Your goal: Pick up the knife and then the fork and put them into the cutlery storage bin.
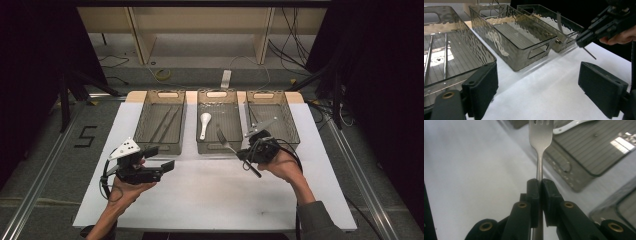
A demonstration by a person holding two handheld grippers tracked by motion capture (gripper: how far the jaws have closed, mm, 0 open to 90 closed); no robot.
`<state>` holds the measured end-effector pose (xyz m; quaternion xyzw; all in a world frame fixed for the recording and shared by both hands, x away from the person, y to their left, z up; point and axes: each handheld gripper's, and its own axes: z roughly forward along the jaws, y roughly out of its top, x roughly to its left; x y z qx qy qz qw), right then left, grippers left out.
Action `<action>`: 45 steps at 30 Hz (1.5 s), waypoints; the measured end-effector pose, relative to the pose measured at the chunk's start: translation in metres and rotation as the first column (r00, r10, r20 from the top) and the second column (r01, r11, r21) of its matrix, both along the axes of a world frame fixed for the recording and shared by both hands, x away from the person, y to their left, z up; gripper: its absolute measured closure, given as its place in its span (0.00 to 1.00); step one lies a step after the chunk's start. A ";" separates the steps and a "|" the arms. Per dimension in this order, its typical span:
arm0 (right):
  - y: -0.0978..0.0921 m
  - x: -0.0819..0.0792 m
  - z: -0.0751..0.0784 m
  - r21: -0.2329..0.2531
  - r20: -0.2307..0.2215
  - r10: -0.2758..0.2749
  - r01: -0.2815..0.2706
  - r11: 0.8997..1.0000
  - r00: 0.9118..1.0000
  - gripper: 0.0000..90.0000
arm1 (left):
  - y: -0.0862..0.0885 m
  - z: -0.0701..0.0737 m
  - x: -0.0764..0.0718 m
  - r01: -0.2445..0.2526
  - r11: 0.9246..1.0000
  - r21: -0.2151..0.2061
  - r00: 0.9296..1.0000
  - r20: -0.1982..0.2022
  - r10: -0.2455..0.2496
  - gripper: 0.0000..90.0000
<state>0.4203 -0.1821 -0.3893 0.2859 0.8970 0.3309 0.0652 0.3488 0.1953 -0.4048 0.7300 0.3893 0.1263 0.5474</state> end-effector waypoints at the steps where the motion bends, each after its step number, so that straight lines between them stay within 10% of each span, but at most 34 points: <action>1: -0.003 0.000 0.002 0.008 0.006 -0.011 0.011 1.000 1.000 0.95 | 0.000 0.000 0.000 0.000 1.000 -0.001 1.000 0.000 0.000 0.17; 14: -0.050 0.016 0.035 0.145 0.050 -0.150 0.141 0.979 0.987 0.95 | 0.003 0.000 0.000 -0.007 1.000 -0.023 1.000 0.005 0.007 0.17; 23: -0.070 0.044 0.055 0.146 0.060 -0.252 0.241 0.960 0.966 0.95 | 0.003 0.000 0.000 -0.009 1.000 -0.028 1.000 0.006 0.009 0.17; 45: -0.076 0.105 0.033 0.103 0.019 -0.418 0.414 0.904 0.908 0.95 | 0.004 0.001 -0.001 -0.007 0.999 -0.037 1.000 0.014 0.008 0.16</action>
